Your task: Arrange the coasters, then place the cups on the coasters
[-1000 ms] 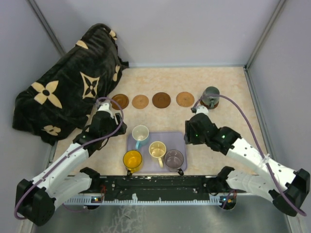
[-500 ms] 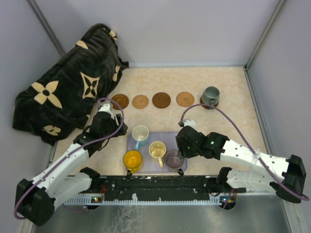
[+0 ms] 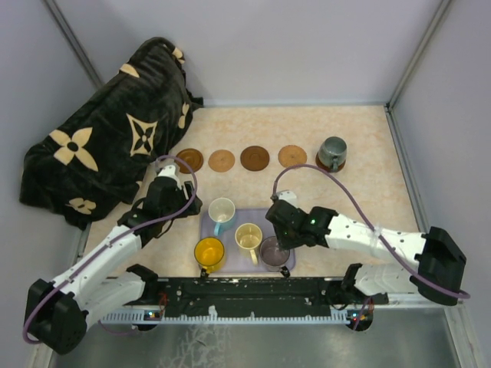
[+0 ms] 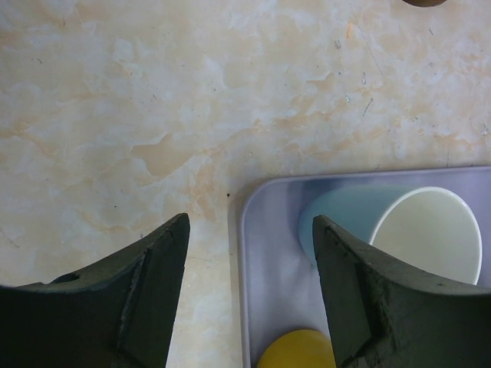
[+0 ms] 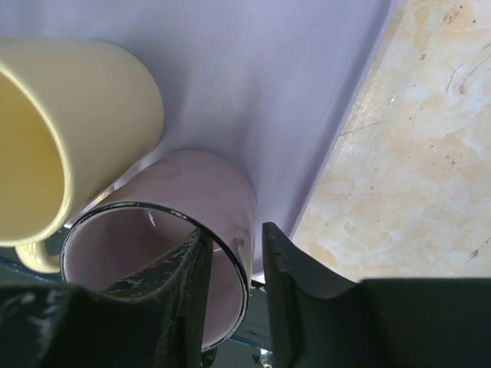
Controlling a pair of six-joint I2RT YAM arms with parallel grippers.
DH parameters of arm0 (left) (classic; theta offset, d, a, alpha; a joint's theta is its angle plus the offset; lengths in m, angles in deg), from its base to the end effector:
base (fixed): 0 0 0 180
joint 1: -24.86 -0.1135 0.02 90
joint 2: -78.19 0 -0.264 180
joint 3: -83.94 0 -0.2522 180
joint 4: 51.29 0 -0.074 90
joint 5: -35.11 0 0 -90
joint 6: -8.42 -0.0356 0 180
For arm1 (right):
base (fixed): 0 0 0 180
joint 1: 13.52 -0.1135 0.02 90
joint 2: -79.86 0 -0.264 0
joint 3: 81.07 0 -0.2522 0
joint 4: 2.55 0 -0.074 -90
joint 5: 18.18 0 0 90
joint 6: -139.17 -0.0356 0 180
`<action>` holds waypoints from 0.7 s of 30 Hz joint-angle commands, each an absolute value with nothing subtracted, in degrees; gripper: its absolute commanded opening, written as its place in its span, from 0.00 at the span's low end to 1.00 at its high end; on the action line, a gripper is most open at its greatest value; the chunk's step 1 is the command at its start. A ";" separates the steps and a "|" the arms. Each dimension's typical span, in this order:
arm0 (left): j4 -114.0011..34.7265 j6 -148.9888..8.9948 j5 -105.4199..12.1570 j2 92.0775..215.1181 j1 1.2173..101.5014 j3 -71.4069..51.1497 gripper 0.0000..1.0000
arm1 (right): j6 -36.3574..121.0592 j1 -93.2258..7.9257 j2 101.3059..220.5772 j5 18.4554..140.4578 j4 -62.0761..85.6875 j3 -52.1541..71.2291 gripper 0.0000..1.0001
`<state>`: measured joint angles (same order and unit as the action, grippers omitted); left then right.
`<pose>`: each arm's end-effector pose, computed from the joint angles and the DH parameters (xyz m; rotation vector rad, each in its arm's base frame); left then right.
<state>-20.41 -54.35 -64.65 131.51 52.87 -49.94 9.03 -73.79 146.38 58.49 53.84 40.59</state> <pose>0.1780 -0.0878 0.2263 -0.0780 2.2440 -0.3367 0.1118 0.1792 0.2216 -0.3973 2.6411 0.2632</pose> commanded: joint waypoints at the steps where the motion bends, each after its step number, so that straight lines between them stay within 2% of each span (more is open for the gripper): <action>1: -21.26 -53.81 -63.86 131.69 53.25 -50.48 0.72 | 8.59 -74.17 148.38 55.30 52.12 40.13 0.27; 4: -21.25 -53.75 -63.86 131.72 53.25 -50.57 0.72 | 8.07 -74.19 149.51 53.88 52.96 39.38 0.20; 9: -21.27 -53.64 -63.86 131.57 53.25 -50.66 0.72 | 6.61 -74.22 149.64 49.79 55.27 37.72 0.15; 21: -21.29 -54.04 -63.92 131.73 53.29 -50.39 0.72 | 7.15 -74.17 153.96 39.51 54.35 33.06 0.15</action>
